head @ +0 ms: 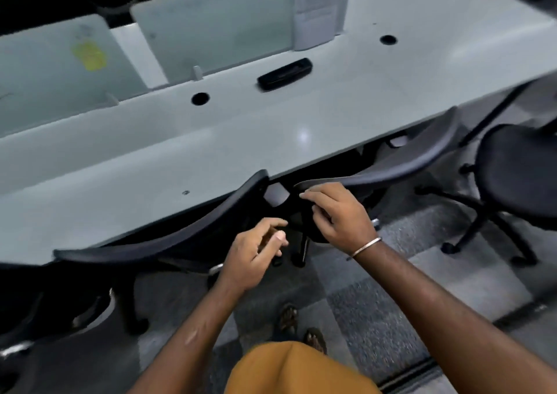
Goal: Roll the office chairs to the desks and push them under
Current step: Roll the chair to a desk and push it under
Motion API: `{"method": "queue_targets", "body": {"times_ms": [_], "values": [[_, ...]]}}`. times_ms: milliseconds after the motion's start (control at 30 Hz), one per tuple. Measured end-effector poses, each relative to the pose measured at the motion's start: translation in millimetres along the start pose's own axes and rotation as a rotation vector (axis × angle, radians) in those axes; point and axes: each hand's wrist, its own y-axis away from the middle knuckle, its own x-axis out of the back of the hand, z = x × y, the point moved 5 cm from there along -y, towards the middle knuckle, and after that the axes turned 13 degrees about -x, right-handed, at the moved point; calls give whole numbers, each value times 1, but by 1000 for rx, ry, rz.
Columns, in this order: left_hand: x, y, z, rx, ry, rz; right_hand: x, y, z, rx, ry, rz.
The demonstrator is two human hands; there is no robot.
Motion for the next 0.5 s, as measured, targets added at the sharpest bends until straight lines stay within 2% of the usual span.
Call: {"method": "queue_targets", "body": {"times_ms": [200, 500], "values": [[-48, -71, 6, -65, 58, -232, 24, 26, 69, -198, 91, -36], [-160, -130, 32, -148, 147, -558, 94, 84, 188, -611, 79, 127]]}}
